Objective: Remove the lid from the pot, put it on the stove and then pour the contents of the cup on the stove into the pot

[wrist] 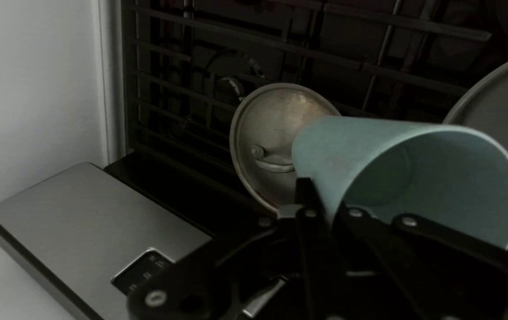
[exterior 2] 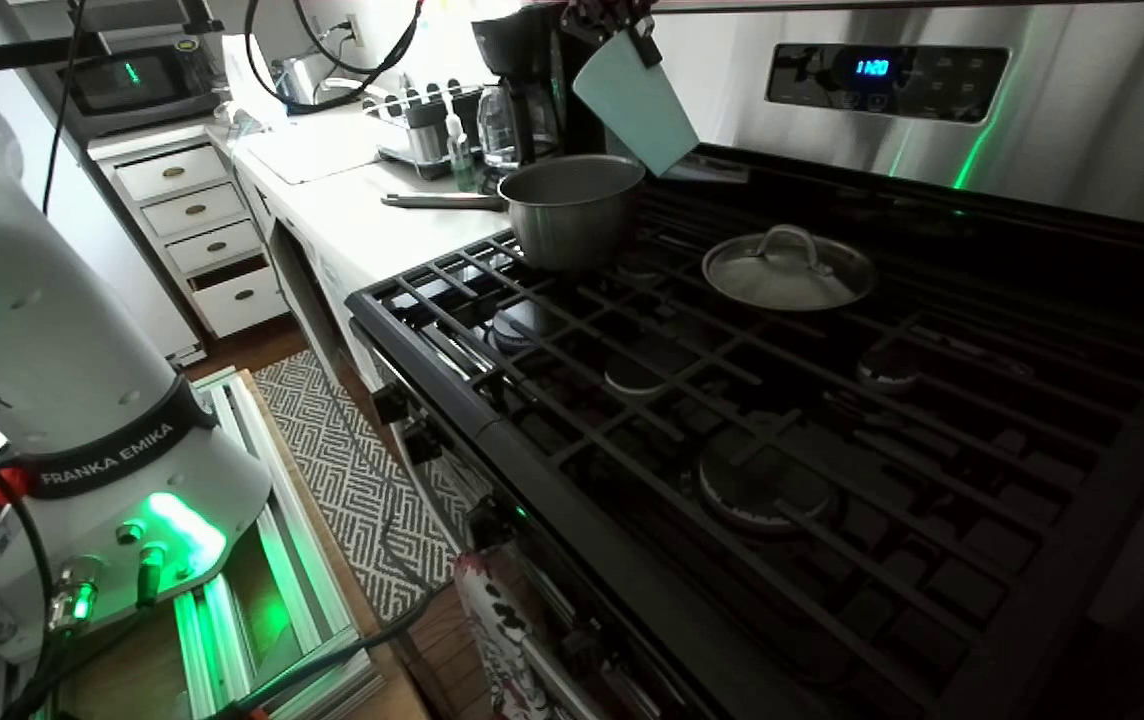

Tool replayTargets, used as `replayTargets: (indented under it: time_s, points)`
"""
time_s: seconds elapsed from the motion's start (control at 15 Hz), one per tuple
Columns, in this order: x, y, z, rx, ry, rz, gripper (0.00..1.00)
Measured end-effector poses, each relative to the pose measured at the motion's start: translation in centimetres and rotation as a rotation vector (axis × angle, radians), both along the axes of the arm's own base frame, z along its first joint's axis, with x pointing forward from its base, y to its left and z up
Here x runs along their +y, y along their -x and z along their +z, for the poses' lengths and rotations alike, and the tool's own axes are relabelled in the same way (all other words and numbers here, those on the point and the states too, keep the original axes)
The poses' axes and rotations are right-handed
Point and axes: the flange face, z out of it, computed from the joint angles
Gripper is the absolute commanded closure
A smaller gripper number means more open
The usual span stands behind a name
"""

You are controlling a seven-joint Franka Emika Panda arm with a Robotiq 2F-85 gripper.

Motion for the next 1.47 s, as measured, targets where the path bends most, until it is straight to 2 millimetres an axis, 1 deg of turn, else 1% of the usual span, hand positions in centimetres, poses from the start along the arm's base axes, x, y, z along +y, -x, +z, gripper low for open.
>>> replayTargets:
  time_s: [0.6,1.07,1.47]
  points:
    - [4.2,0.3,-1.5,-0.071,0.218,-0.003,0.99]
    - [6.6,0.7,-2.9,-0.112,0.348,-0.009,0.99]
    - [8.5,0.8,-3.9,-0.169,0.469,0.021,0.99]
